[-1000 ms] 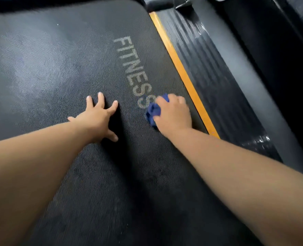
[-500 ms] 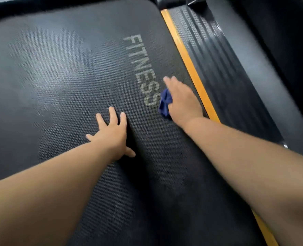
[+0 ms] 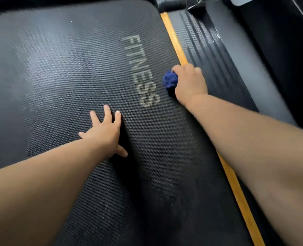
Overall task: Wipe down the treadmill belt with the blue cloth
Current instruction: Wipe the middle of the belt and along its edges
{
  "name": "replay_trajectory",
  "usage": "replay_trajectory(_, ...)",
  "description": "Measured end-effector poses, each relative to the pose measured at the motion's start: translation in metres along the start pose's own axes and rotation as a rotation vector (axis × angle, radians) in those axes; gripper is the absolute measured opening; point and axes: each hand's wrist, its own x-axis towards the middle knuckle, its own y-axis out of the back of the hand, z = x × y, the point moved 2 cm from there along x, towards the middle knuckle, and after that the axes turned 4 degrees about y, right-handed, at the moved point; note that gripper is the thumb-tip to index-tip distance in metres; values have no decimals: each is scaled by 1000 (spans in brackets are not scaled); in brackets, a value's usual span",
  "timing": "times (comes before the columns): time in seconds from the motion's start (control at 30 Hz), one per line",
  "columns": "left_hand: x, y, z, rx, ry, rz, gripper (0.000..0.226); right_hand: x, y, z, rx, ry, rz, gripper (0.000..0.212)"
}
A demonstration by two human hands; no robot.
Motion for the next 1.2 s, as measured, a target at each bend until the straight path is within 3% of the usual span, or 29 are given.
replay_trajectory(0.1, 0, -1, -2, -14, -6, 4, 136, -3, -3, -12, -99, 36, -179, 27)
replay_trajectory(0.3, -3, 1, -3, -76, -18, 17, 136, -119, 24, 3, -74, 192, -468, 24)
replay_trajectory(0.4, -4, -2, -5, -99, -21, 52, 134, -85, 35, 5, -99, 242, -363, 24)
replay_trajectory(0.5, -6, -12, -10, -86, -53, 137, 120, -41, 33, 1, -115, 149, -195, 28)
replay_trajectory(0.63, -22, -32, -7, -62, -44, 175, 95, -90, 13, -4, -51, 28, -301, 20)
replay_trajectory(0.8, -27, -32, -12, 35, -103, 77, 112, -149, 26, 9, 125, 26, -438, 18)
replay_trajectory(0.9, -24, -34, -10, 54, -87, 96, 113, -117, 27, 15, 187, 115, -131, 19)
replay_trajectory(0.97, -25, -32, -8, 81, -83, 100, 113, -88, 23, 13, 138, 147, -25, 25)
replay_trajectory(1.1, -27, -31, -7, 98, -79, 74, 113, -83, 10, 3, -138, 167, -195, 26)
replay_trajectory(1.2, -29, -30, -9, 95, -83, 65, 114, -111, 11, 4, -190, 148, -268, 26)
